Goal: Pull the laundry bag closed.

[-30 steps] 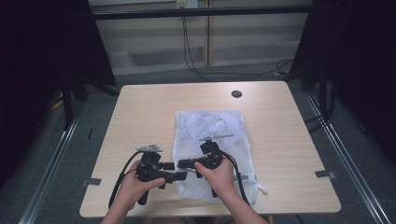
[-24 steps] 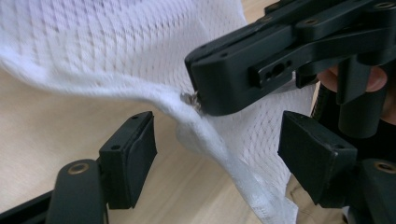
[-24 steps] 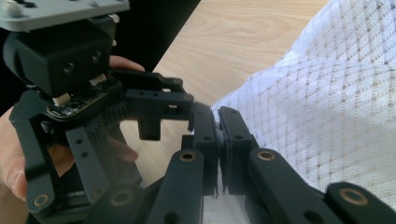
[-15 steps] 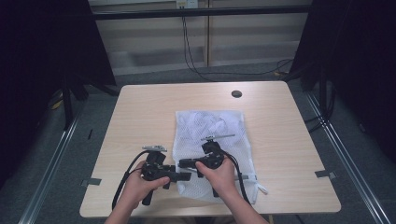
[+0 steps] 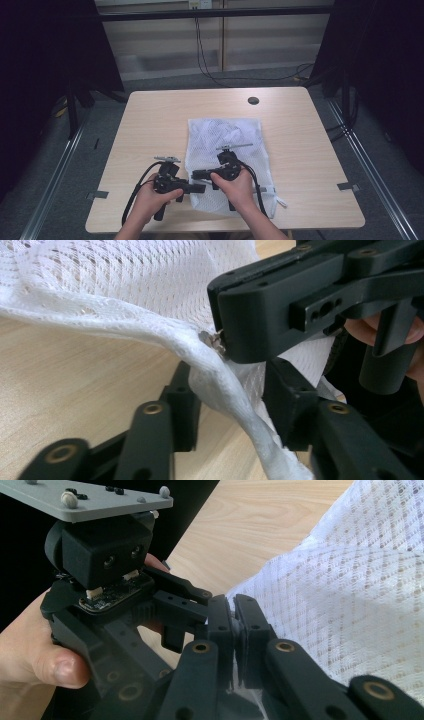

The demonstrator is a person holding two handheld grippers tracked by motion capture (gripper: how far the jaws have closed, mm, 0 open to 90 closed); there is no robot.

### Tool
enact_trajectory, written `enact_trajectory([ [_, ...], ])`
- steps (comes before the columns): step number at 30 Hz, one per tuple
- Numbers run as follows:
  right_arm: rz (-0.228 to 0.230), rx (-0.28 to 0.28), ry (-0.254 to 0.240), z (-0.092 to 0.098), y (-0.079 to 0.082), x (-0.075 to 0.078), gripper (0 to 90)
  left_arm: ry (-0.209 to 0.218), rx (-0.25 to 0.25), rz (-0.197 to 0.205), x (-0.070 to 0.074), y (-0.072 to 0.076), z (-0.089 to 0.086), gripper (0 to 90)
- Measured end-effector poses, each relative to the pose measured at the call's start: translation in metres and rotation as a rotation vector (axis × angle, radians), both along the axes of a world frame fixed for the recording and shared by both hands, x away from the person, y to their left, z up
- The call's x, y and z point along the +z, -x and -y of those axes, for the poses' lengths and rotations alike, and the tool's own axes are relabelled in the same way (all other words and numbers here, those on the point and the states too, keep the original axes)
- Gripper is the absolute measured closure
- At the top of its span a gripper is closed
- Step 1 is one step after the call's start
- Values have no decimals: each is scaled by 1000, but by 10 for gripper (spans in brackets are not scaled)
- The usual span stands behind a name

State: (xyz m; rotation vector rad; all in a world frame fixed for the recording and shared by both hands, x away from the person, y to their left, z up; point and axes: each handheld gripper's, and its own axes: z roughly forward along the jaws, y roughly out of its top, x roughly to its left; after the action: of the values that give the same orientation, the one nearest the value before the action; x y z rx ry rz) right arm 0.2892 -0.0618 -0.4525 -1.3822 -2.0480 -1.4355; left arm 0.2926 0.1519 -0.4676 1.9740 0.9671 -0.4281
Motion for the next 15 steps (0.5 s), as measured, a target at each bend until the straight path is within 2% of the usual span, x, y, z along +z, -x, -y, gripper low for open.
enact_trajectory([
  [6,-2,2,-7,-1,0,0,867,11,-2,-22,1,-1,-1,721],
  [8,-4,3,-7,-1,1,0,867,18,5,-42,2,0,-1,768],
  [11,-7,6,-12,-1,1,0,867,11,4,-41,3,-1,-2,840],
  [15,-6,8,-17,0,1,0,867,10,9,-47,3,0,-2,870],
])
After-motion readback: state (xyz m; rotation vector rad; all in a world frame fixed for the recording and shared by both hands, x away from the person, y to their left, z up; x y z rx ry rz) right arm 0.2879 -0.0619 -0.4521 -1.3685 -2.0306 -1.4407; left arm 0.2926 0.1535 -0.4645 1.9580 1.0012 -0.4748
